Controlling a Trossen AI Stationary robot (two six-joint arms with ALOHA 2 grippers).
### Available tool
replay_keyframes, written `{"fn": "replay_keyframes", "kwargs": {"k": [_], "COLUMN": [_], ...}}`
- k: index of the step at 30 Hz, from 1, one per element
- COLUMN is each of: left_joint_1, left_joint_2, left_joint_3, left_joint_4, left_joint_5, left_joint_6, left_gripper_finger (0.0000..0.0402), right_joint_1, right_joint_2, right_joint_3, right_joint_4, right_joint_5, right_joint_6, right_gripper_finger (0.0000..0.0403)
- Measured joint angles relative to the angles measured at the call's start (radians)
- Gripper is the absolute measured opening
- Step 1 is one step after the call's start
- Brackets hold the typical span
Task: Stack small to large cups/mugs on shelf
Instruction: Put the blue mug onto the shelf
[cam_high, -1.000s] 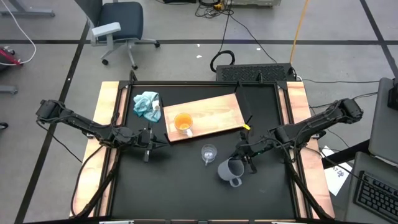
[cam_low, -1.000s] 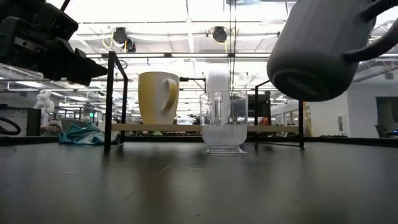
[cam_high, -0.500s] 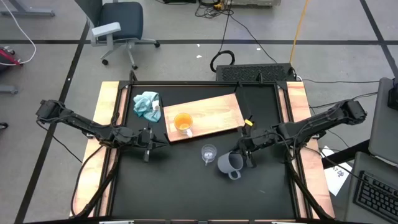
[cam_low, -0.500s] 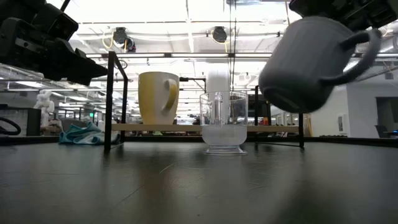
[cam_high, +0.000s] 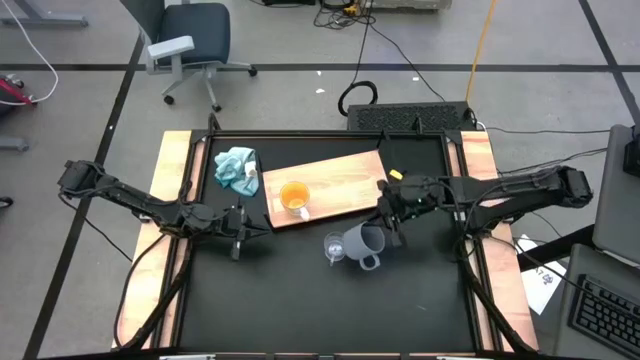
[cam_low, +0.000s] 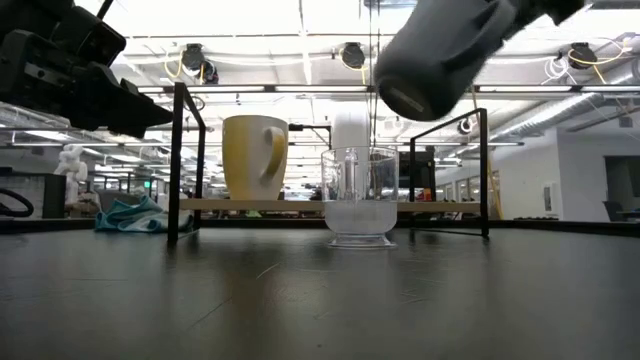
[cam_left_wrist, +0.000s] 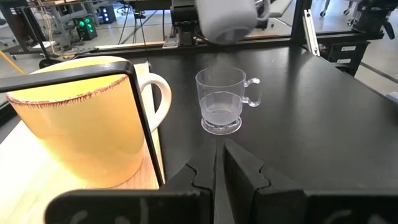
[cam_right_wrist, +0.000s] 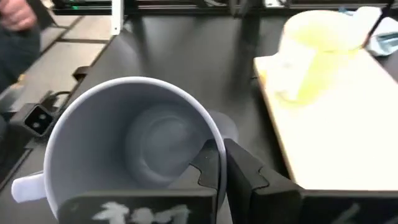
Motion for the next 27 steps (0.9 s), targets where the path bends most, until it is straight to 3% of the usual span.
{"fn": "replay_keyframes", "kwargs": {"k": [6, 14, 27], "left_joint_1": [0.0, 0.0, 0.0], "left_joint_2": [0.0, 0.0, 0.0], "left_joint_3": [0.0, 0.0, 0.0], "left_joint_4": [0.0, -0.001, -0.009], "left_joint_5": [0.0, -0.001, -0.001], "left_joint_6": [0.012, 0.017, 0.028], "left_gripper_finger": [0.0031, 0.0031, 0.0031], "right_joint_1": [-0.074, -0.203, -0.345], "right_joint_2": [0.072, 0.201, 0.41], "right_joint_3": [0.146, 0.284, 0.532], "right_joint_4": [-0.168, -0.234, -0.488], "right_joint_5": [-0.011, -0.178, -0.18], "right_joint_6": [-0.059, -0.1, -0.19], "right_gripper_finger": [0.0, 0.0, 0.0]}}
